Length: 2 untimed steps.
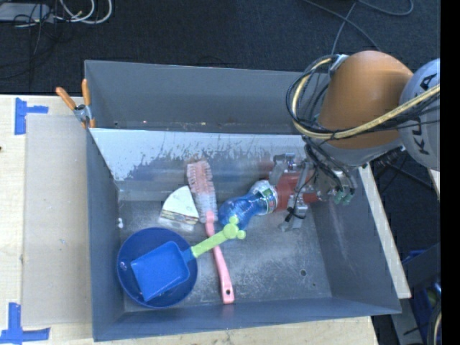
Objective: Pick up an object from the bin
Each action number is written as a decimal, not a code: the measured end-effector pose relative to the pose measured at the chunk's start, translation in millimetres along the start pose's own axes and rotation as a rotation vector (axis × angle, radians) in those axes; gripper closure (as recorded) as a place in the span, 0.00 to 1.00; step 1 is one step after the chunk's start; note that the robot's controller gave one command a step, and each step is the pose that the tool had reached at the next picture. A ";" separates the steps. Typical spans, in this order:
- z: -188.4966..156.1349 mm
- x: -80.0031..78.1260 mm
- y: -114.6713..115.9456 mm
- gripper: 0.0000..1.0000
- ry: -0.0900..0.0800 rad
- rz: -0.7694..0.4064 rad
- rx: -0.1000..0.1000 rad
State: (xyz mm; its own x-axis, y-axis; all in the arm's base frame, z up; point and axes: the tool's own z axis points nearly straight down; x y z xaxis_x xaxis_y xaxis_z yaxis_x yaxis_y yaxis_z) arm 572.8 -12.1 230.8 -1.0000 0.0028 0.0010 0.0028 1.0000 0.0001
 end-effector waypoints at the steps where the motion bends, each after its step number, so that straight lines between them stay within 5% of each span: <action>1: 0.0 0.0 0.0 0.00 0.000 0.000 0.000; 2: -61.4 2.7 -1.2 0.00 0.003 0.002 0.000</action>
Offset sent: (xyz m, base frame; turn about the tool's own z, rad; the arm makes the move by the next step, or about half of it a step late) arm -0.0060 -0.0034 0.1441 -0.0103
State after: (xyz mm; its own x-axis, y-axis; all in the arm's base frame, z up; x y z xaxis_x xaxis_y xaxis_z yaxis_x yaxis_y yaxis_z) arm 570.2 -13.3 292.2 -1.0000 0.0044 0.0038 0.0044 1.0000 0.0001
